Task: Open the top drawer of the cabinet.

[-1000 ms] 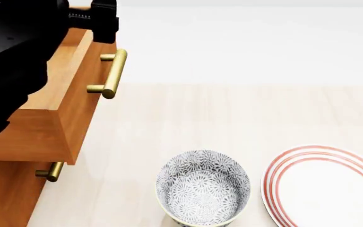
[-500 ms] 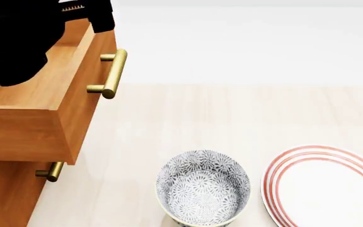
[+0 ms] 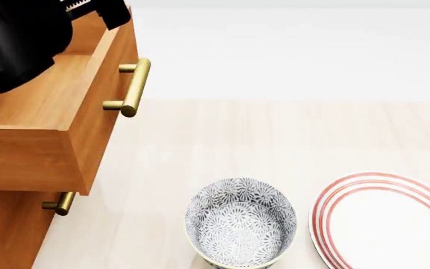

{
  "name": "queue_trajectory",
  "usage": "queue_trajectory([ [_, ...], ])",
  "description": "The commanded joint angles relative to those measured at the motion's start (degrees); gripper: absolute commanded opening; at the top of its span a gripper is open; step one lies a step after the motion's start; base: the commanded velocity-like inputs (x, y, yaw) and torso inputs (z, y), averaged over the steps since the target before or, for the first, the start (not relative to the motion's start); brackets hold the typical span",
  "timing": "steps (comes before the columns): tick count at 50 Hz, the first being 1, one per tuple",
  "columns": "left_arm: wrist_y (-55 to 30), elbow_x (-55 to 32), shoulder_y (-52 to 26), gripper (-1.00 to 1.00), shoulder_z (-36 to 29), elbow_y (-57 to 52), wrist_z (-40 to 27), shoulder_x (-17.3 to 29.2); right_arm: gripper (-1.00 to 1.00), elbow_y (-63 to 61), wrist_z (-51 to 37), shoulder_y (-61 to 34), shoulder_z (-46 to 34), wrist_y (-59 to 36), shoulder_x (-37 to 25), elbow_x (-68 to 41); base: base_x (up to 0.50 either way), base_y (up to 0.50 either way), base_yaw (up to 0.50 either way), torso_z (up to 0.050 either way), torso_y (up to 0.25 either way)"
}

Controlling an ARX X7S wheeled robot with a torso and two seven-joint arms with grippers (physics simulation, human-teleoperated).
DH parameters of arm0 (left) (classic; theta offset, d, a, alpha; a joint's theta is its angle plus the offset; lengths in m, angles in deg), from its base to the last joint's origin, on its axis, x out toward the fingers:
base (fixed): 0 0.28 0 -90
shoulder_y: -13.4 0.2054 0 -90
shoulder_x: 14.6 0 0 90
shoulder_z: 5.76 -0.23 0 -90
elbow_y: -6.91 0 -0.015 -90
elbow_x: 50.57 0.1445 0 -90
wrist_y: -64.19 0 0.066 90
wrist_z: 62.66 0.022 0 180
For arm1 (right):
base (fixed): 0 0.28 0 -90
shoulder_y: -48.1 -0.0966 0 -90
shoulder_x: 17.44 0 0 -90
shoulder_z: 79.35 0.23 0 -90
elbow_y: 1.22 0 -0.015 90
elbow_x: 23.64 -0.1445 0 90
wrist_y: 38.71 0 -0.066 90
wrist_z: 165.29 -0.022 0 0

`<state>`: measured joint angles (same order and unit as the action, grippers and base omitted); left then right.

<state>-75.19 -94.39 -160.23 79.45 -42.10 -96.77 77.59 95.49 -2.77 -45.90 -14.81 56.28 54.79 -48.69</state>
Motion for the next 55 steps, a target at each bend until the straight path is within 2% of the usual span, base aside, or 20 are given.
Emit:
queue_trajectory([
  [1,1.64,-3.64,-0.54,1.00,2.96,2.85,-1.24,-1.19,1.00,0.18,1.47,-0.22,1.33,0.00,1.08,0.51,0.00,0.00,0.00,0.000,0.000],
  [26,4.22,-9.07,0.17,1.00,5.07,6.30,-4.34,-0.60,1.00,0.40,1.59,-0.10,0.70,0.05,0.92,0.30,0.00,0.00,0.00,0.000,0.000],
  [55,5.77,-18.09,0.79,1.00,7.59,10.52,-3.03,-0.74,1.00,0.41,1.37,-0.21,0.32,0.07,0.67,-0.02,0.00,0.00,0.00,0.000,0.000],
])
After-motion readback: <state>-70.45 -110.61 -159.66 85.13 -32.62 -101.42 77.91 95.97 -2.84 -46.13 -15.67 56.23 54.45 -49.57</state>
